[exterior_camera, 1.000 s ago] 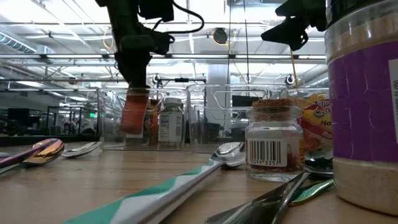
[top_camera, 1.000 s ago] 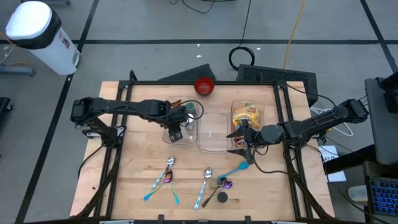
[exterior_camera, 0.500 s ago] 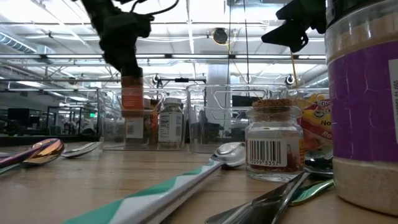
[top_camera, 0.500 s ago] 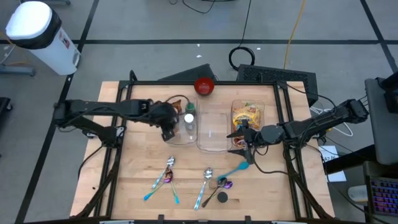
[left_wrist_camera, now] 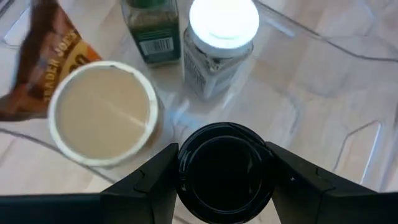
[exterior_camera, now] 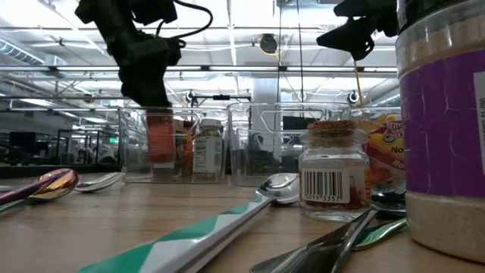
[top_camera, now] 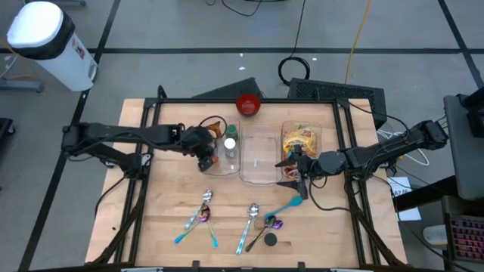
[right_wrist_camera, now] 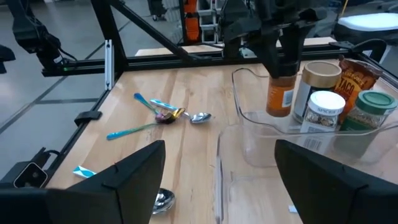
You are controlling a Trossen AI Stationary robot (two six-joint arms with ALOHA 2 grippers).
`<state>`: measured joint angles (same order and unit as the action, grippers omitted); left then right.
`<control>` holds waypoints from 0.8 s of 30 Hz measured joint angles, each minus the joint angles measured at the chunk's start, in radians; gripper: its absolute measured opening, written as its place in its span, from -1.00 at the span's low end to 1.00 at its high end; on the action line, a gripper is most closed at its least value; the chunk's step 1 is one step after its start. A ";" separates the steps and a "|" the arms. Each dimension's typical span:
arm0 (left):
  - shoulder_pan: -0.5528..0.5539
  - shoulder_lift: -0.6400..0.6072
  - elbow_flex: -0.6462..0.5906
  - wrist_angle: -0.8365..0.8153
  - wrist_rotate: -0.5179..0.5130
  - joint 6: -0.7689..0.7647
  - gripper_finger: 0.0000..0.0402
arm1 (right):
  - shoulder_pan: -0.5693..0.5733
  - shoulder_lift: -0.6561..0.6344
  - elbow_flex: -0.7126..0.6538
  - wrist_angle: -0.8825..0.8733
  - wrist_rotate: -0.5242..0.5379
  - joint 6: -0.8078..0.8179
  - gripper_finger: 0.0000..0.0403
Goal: Pick & Place Food Item
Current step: Put the orange seasoning bottle into the left transparent bin
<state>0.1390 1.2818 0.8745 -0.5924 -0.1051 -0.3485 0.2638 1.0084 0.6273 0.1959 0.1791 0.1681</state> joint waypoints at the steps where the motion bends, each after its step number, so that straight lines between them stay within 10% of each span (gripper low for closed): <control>1: 0.000 0.011 0.000 0.001 0.000 0.002 0.03 | 0.000 0.000 0.000 0.001 0.000 0.000 0.45; 15: -0.004 0.112 0.002 0.021 -0.001 0.024 0.04 | 0.000 0.000 0.000 -0.009 0.001 0.000 0.45; 24: -0.004 0.112 0.000 0.020 0.002 0.021 0.73 | 0.000 0.000 0.000 -0.014 0.000 0.003 0.45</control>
<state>0.1352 1.3941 0.8749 -0.5729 -0.1036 -0.3279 0.2638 1.0080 0.6273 0.1822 0.1791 0.1707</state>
